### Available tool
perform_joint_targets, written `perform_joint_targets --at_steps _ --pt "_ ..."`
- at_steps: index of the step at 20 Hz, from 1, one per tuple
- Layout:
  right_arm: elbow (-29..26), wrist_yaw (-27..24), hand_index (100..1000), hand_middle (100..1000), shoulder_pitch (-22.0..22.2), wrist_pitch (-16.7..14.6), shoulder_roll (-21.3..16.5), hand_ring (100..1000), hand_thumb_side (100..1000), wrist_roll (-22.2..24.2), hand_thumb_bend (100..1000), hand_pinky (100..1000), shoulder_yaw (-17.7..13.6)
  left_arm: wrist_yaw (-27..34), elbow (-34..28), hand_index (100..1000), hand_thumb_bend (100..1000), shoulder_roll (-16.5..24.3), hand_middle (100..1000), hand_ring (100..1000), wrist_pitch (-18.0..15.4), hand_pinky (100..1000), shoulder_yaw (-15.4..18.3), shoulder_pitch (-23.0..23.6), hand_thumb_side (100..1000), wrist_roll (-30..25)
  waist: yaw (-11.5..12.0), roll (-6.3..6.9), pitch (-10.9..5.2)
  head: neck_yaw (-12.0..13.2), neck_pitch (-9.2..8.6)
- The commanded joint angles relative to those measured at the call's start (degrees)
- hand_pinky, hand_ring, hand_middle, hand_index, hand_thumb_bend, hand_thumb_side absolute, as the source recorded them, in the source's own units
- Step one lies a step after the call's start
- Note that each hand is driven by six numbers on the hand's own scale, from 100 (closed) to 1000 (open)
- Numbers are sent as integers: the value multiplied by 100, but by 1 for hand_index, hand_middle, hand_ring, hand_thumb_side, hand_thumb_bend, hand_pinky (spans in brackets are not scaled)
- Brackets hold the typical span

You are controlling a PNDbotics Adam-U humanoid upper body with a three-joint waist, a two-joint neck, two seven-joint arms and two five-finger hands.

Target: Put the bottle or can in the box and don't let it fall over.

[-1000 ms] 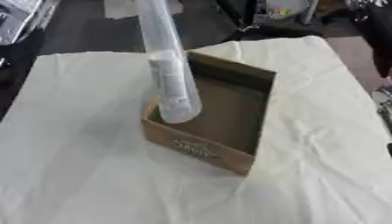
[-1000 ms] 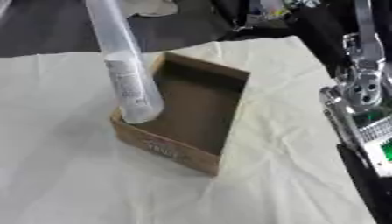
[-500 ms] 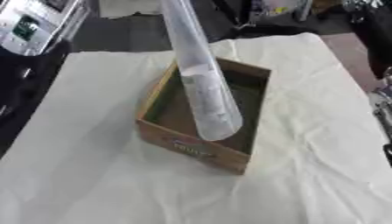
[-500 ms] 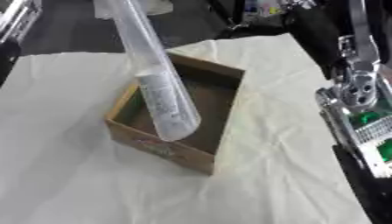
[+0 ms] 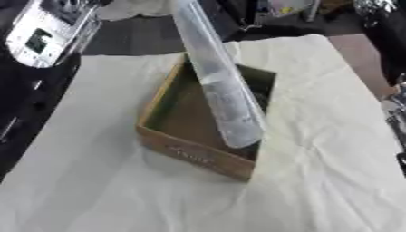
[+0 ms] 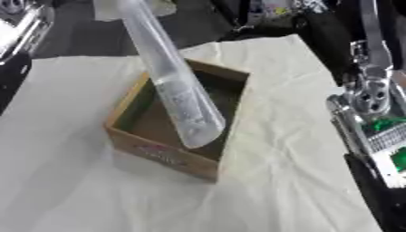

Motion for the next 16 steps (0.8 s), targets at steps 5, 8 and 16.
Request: perform_joint_targets --at_steps 5,8,16 --pt "-68 -22 752 717 -71 4 -62 742 514 14 100 909 -14 -75 78 442 100 70 390 333 -94 628 87 -36 508 -7 2 -37 -59 -6 -65" --pt "-68 -21 752 717 -63 10 -58 742 518 10 100 909 -15 -116 132 443 100 68 391 334 -116 631 98 3 521 -15 -4 -49 -38 -12 -71" --pt "-68 -24 751 716 -72 -12 -44 740 521 8 100 909 -13 -324 320 511 100 69 484 466 -125 701 128 121 501 -296 12 -76 -12 -45 -50"
